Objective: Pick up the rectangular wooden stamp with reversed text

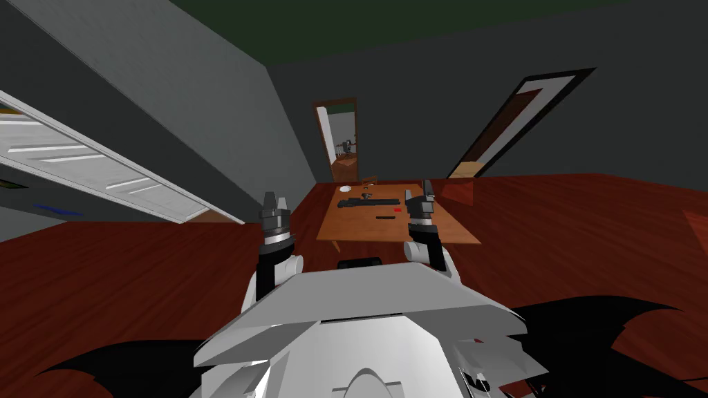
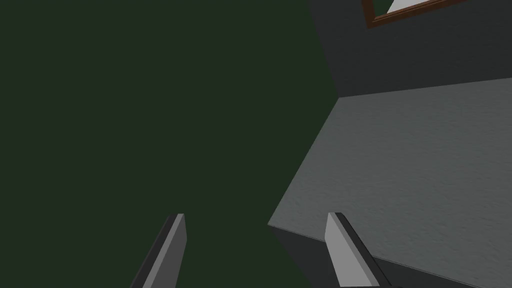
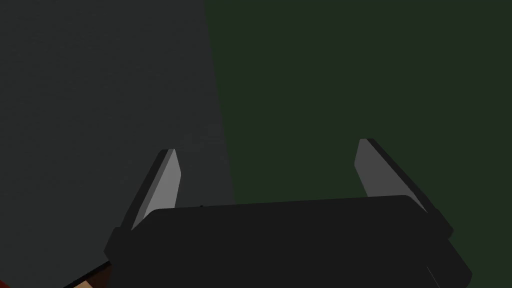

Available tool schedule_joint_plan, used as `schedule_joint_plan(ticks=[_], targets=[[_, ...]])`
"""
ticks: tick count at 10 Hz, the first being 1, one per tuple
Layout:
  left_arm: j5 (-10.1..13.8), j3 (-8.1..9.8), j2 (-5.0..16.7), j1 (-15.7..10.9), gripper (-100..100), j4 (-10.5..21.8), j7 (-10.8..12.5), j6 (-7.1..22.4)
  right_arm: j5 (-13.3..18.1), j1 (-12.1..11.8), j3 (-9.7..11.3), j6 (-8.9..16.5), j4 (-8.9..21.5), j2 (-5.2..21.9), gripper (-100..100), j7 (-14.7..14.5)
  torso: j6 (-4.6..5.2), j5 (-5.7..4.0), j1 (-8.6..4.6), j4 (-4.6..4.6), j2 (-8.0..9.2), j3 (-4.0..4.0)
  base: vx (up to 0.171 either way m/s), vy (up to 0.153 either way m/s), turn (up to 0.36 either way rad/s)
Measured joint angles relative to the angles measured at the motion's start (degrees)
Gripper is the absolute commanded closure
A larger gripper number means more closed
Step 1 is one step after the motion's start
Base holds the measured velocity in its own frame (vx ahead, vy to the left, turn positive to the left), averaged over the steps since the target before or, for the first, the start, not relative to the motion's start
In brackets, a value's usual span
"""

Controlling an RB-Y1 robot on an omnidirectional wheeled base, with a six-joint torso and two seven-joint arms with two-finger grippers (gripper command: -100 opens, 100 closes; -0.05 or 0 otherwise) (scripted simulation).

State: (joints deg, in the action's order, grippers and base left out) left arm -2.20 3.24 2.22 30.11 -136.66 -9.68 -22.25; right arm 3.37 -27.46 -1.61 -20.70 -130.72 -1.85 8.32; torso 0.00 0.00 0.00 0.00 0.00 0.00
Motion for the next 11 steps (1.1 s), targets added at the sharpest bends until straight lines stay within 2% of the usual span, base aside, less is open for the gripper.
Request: schedule_joint_plan(ticks=[2, 4, 6, 10, 11], targets=[[0.0, 0.0, 0.0, 0.0, 0, 0.0, 0.0, 0.0, 0.9, -0.6, 0.3, -0.9, 1.5, 3.1, -100, -0.1, -0.01, -0.02, -0.11, 0.03, 0.14, 0.08, -0.054, -0.025, 0.123], [0.0, 0.0, 0.0, 0.0, 0, 0.0, 0.0, 0.0, 2.5, -2.2, 1.1, -2.4, 3.2, 6.4, -100, -0.3, -0.01, -0.02, -0.11, 0.06, 0.3, 0.17, -0.07, -0.026, 0.104], [0.0, 0.0, 0.0, 0.0, 0, 0.0, 0.0, 0.0, 3.3, -3.1, 1.0, -3.3, 5.0, 9.6, -100, -0.2, -0.01, -0.03, -0.12, 0.05, 0.21, 0.12, -0.055, -0.024, 0.166], [0.0, 0.0, 0.0, 0.0, 0, 0.0, 0.0, 0.0, 7.1, -5.8, 2.6, -7.6, 12.3, 15.6, -100, -1.1, -0.02, -0.04, -0.17, 0.05, 0.2, 0.12, -0.055, -0.03, 0.158], [0.0, 0.0, 0.0, 0.0, 0, 0.0, 0.0, 0.0, 7.6, -6.1, 2.7, -7.7, 12.7, 16.7, -100, -1.1, 0.01, -0.03, -0.14, 0.04, 0.14, 0.09, -0.041, -0.013, 0.195]])
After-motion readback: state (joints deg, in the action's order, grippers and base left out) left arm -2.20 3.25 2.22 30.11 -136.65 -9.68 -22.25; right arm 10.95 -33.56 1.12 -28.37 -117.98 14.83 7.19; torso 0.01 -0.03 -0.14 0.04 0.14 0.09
